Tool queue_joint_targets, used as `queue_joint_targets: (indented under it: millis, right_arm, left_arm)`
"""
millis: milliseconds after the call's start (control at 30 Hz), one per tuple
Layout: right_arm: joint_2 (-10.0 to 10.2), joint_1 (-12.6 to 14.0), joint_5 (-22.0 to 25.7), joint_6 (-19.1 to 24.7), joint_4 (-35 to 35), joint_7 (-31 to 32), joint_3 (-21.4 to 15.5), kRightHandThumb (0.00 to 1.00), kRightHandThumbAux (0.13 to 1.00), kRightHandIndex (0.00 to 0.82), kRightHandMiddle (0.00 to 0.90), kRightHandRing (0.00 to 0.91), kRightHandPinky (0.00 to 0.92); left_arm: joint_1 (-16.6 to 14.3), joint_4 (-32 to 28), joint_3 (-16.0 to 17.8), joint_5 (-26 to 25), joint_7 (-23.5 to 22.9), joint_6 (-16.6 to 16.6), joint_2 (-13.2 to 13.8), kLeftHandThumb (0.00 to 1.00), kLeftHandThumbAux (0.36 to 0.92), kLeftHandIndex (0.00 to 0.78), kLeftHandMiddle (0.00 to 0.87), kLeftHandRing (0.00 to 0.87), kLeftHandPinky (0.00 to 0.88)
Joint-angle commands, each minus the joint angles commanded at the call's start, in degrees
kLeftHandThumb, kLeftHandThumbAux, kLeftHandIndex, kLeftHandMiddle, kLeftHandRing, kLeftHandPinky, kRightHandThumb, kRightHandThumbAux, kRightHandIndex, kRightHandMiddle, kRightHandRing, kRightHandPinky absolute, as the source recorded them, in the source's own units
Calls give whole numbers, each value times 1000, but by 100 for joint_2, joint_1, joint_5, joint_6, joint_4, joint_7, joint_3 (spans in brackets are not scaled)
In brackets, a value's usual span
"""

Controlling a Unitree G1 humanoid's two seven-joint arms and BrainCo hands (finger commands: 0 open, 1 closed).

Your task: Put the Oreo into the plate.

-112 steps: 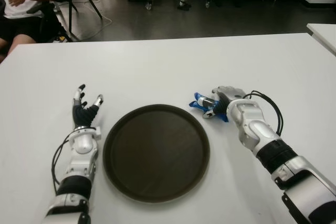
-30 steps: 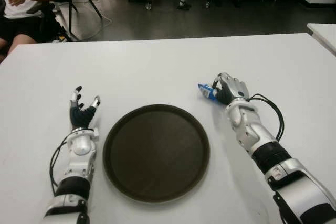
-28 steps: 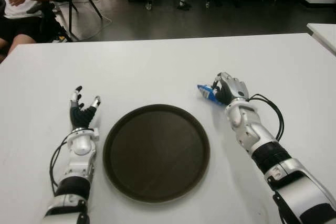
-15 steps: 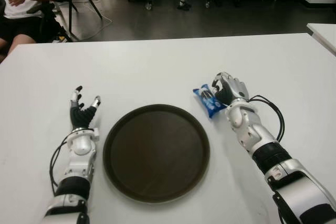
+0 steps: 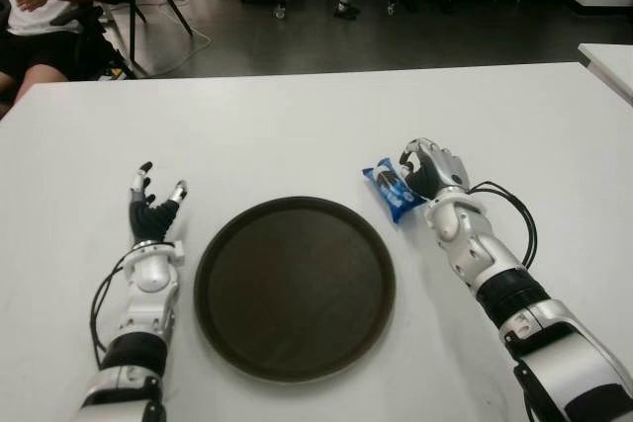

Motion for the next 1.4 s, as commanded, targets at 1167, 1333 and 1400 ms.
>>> queue_joint_targets:
  millis: [1167, 1333, 1400]
  right_arm:
    - [-96, -69, -235, 236, -24, 44, 155, 209, 623, 61, 78, 87, 85]
    - [-172, -135, -491, 543, -106, 265, 359, 62, 561, 10, 13, 14, 14]
    - [-206, -143, -566, 635, -173, 357, 422, 25, 534, 4, 5, 5, 5]
  left_arm:
    - [-123, 330, -20, 1, 67, -170, 52, 14, 671, 22, 30, 6, 7]
    - [-138, 403, -22, -14, 37, -253, 72, 5, 673, 24, 33, 9, 12]
    - [-136, 409, -31, -4, 41, -275, 74, 2, 669, 27, 38, 14, 16]
